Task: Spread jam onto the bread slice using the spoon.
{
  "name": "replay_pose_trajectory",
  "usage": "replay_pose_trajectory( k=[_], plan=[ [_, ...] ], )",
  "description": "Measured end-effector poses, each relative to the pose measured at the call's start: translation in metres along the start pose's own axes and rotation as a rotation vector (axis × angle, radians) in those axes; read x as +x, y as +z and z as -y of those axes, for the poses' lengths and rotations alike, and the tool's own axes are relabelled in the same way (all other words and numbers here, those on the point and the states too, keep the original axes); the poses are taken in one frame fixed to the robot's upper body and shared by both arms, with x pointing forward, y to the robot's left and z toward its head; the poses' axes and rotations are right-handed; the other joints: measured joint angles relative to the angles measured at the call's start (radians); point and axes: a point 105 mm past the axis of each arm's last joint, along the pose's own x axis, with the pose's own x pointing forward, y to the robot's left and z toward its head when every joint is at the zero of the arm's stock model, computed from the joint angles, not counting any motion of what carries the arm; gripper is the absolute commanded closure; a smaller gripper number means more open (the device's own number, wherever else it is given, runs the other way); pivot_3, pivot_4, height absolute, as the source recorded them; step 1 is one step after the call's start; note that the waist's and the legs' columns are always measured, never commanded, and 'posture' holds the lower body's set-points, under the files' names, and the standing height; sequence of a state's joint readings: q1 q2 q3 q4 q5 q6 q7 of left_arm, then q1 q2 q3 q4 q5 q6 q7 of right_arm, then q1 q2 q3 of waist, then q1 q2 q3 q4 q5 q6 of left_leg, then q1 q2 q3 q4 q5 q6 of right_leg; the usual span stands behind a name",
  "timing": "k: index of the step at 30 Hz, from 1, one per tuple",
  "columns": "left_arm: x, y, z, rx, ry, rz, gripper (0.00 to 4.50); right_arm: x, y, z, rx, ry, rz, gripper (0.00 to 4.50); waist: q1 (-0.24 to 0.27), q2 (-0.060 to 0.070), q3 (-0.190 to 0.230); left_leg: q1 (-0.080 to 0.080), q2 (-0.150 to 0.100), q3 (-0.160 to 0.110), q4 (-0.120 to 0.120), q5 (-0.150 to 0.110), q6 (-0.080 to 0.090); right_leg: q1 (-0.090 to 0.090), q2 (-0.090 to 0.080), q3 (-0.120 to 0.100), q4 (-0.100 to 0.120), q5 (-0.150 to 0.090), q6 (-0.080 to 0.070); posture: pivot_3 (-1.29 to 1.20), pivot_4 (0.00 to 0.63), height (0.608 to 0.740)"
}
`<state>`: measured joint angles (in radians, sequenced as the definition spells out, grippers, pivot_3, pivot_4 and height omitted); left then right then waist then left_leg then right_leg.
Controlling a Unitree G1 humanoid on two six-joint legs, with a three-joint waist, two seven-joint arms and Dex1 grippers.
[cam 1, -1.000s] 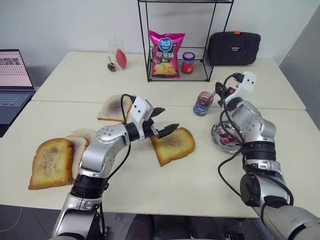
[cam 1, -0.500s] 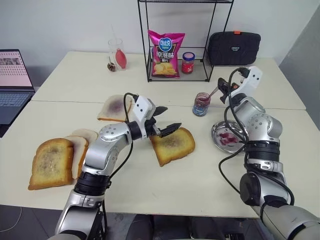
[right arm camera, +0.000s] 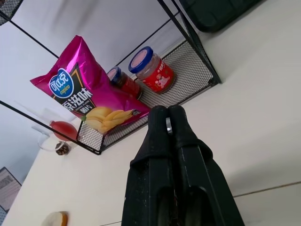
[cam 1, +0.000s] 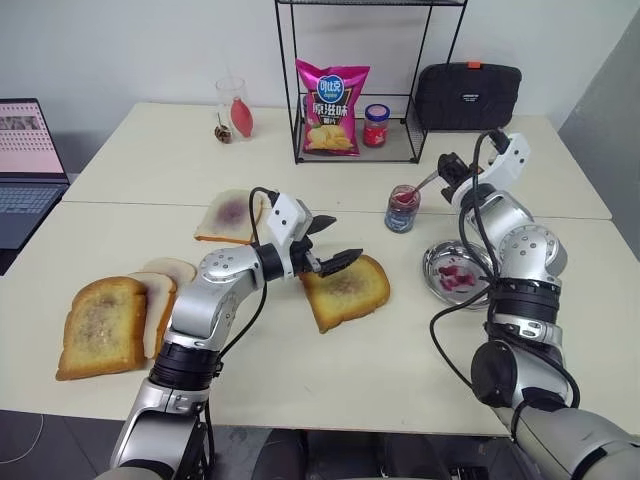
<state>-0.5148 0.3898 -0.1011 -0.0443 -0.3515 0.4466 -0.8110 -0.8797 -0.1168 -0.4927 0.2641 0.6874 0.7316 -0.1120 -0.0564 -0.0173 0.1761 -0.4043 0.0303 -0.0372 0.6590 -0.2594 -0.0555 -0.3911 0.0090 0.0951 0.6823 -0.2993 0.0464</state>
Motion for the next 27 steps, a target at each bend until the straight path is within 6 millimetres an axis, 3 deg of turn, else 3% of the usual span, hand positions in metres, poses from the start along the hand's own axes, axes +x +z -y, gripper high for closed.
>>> replay_pose_trajectory(
  k=[17, 22, 27],
  plan=[
    [-0.002, 0.002, -0.001, 0.019, -0.025, -0.005, 0.0, -0.004, 0.018, 0.016, 0.224, -0.071, 0.052, 4.49, -0.001, 0.001, 0.001, 0.0, 0.0, 0.001, -0.001, 0.0, 0.0, 0.0, 0.0, 0.0, 0.0, 0.0, 0.0, 0.0, 0.15, 0.74],
    [-0.01, 0.003, -0.004, 0.051, -0.051, -0.033, 0.0, -0.01, 0.031, 0.0, 0.227, -0.018, 0.071, 4.49, -0.001, 0.002, 0.001, -0.001, 0.0, 0.001, -0.003, 0.0, 0.0, -0.002, 0.0, 0.001, -0.001, 0.0, 0.0, 0.0, 0.15, 0.74],
    [-0.032, -0.001, -0.006, 0.053, -0.051, -0.066, 0.0, -0.027, 0.037, -0.045, 0.097, 0.142, 0.048, 4.49, -0.007, 0.002, 0.001, -0.012, 0.002, 0.001, -0.004, 0.0, 0.0, -0.016, 0.0, 0.002, 0.002, 0.0, 0.0, 0.0, 0.15, 0.74]
  ],
)
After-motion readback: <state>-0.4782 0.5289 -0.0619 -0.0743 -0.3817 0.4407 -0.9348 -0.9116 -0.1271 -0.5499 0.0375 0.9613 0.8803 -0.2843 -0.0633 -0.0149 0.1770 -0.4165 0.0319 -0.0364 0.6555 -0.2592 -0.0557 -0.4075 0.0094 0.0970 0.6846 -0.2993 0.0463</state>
